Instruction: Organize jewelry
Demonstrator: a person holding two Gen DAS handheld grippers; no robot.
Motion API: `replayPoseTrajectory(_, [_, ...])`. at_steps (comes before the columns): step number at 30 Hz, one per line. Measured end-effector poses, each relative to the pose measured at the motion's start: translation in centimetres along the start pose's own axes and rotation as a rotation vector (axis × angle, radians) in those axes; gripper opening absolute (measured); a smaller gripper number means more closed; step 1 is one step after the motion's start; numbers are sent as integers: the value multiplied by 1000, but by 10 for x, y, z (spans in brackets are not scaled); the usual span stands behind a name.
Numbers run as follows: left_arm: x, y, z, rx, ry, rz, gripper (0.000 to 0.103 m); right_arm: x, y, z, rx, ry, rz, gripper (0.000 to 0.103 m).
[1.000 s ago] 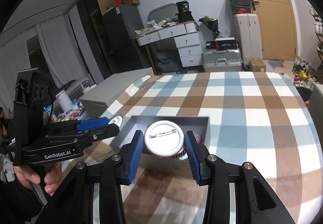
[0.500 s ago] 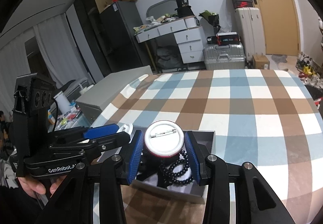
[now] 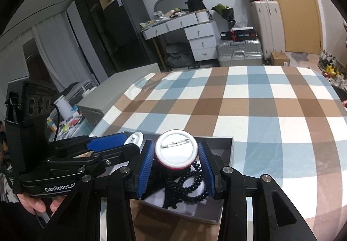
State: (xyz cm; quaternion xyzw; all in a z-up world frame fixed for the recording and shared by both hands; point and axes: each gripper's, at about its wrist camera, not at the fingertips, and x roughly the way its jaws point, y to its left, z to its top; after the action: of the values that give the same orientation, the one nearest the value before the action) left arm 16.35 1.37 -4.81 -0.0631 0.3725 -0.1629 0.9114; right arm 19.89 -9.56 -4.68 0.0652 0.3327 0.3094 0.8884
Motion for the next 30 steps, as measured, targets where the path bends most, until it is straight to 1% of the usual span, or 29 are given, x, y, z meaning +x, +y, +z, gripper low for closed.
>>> replayPoseTrajectory(2, [2, 1, 1, 3, 5, 7, 38, 3, -1, 0, 1, 5, -5, 43])
replayPoseTrajectory(5, [3, -3, 0, 37, 6, 21, 38, -1, -3, 0, 7, -13, -13, 44])
replayPoseTrajectory(6, [1, -3, -1, 42, 1, 16, 43, -3, -3, -1, 6, -23, -14, 48])
replayPoseTrajectory(7, [0, -3, -1, 46, -6, 14, 49, -5, -3, -1, 5, -31, -14, 56])
replayPoseTrajectory(8, [-2, -3, -2, 45, -12, 15, 60, -7, -3, -2, -1, -37, -13, 58])
replayPoseTrajectory(9, [-2, -2, -2, 42, -18, 17, 63, -10, -2, -2, -10, -42, -15, 58])
replayPoseTrajectory(11, [-5, 0, -2, 34, -30, 19, 64, -15, -1, -2, -19, -58, -23, 60])
replayPoseTrajectory(15, [-10, 3, -3, 18, -44, 53, 64, -29, -2, -4, -10, -103, -27, 65])
replayPoseTrajectory(19, [-19, 5, -7, -13, -84, 95, 65, -45, 0, -7, -12, -151, -46, 78])
replayPoseTrajectory(20, [-21, 6, -7, -20, -92, 104, 65, -50, 1, -9, -14, -167, -52, 79])
replayPoseTrajectory(22, [-26, 7, -10, -31, -120, 131, 69, -59, 4, -12, -19, -199, -53, 79])
replayPoseTrajectory(23, [-29, 7, -11, -38, -136, 145, 72, -66, 6, -14, -25, -225, -53, 83])
replayPoseTrajectory(24, [-30, 7, -11, -46, -148, 152, 74, -72, 8, -16, -33, -253, -56, 86])
replayPoseTrajectory(25, [-33, 7, -12, -55, -163, 154, 77, -76, 10, -17, -39, -272, -59, 93])
replayPoseTrajectory(26, [-35, 6, -13, -58, -173, 151, 79, -81, 13, -19, -50, -294, -63, 97])
replayPoseTrajectory(28, [-42, 4, -15, -67, -201, 157, 80, -88, 20, -21, -76, -332, -66, 97])
replayPoseTrajectory(30, [-48, 2, -17, -69, -230, 162, 83, -95, 28, -23, -104, -367, -66, 100])
